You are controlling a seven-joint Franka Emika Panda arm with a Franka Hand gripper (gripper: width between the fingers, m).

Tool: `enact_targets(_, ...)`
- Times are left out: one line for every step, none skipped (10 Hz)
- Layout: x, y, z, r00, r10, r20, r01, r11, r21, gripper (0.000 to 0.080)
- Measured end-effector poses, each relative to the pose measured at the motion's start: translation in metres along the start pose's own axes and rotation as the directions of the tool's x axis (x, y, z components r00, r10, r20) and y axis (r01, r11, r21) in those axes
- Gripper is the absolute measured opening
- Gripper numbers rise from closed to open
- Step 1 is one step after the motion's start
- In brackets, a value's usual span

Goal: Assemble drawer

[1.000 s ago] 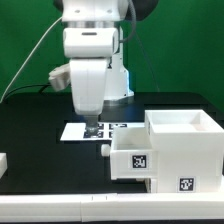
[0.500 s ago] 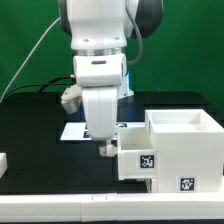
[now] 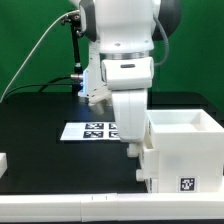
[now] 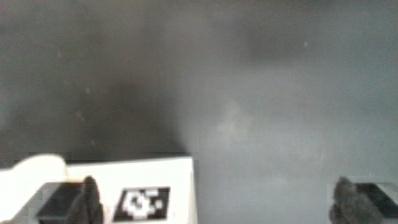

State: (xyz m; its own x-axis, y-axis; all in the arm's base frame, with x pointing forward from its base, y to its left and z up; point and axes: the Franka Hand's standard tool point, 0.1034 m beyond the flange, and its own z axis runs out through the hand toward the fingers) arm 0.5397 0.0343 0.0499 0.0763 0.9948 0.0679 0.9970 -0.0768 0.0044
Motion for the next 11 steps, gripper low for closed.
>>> enact_targets(0.002,-0.001,0.001,1.000,-0.004,-0.001,0.004,1.000,0.002,0.0649)
enact_targets(0.002,-0.001,0.002,1.000,-0.003,-0.001,0.003,1.000,0.004,0.0649)
enact_targets(0.003,0.001,-0.001,1.000,-0.004,0.001,0.004,1.000,0.004,0.0649)
enact_targets(0.000,0.000,0.000,1.000,-0.005,0.002,0.005,1.000,0.005,0.0649)
enact_targets(-0.005,0.001,0.000,1.000,-0.004,0.004,0.004,1.000,0.005,0.0649)
enact_targets(-0.014,0.002,-0.001,1.000,-0.024,0.007,0.024,1.000,0.004,0.0649)
enact_targets(-0.028,0.000,-0.001,0.999,-0.035,0.012,0.035,0.999,0.007,0.0649)
enact_targets(-0.038,-0.001,-0.002,0.999,-0.033,0.015,0.033,0.999,0.008,0.0649)
enact_targets(-0.047,0.000,-0.007,0.999,-0.035,0.021,0.035,0.999,0.006,0.0649)
enact_targets(-0.054,0.001,-0.011,0.999,-0.030,0.026,0.030,1.000,0.006,0.0649)
enact_targets(-0.059,0.002,-0.012,0.999,-0.023,0.027,0.023,1.000,0.001,0.0649)
